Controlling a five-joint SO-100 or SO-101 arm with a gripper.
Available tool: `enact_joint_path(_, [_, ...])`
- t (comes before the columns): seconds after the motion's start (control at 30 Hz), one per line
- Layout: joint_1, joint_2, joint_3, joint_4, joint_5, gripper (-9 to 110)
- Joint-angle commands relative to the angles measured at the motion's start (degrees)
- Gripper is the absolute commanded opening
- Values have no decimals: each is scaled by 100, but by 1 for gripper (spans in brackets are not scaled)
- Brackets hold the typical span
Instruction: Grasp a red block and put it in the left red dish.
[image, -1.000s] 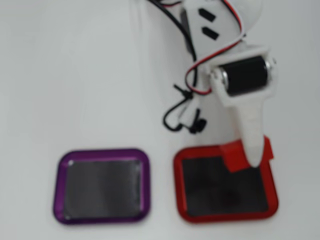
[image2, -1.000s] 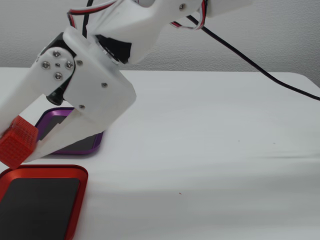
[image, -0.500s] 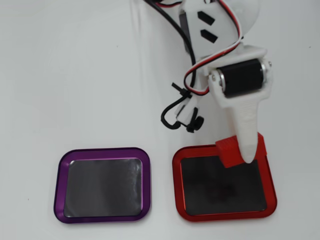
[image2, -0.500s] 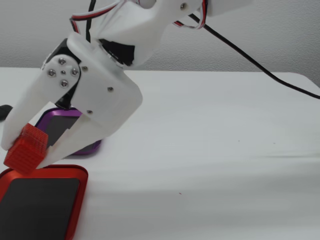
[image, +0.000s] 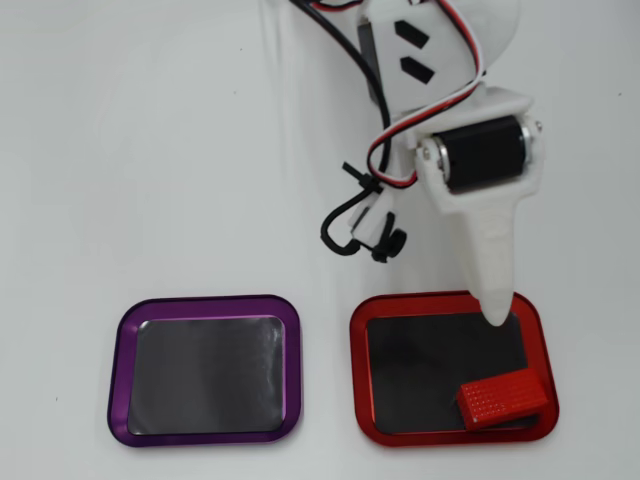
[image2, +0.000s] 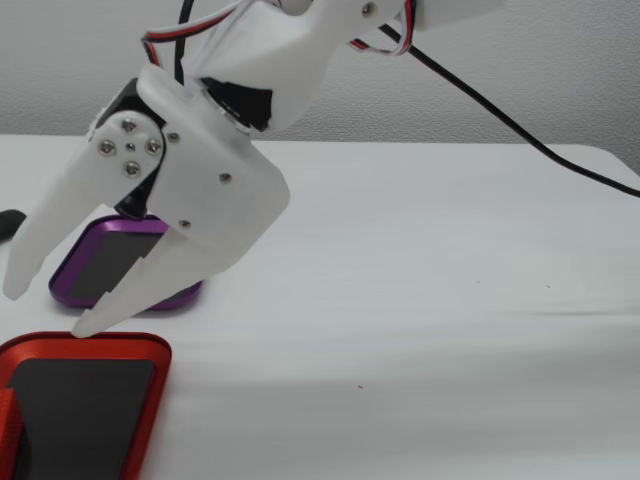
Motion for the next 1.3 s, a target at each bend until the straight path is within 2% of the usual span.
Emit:
enact_joint_path(0.0, [-44, 167, -237, 18, 0, 12])
enact_joint_path(0.27, [0, 738, -984, 1424, 35, 13])
enact_joint_path(0.47, [0, 1854, -1354, 2874, -18, 23])
enact_joint_path(0.7, [202, 3357, -1178, 4482, -26, 24])
enact_joint_path(0.97, [1178, 5247, 141, 5115, -26, 25])
enact_joint_path(1.27, [1450, 8165, 3357, 4711, -237, 24])
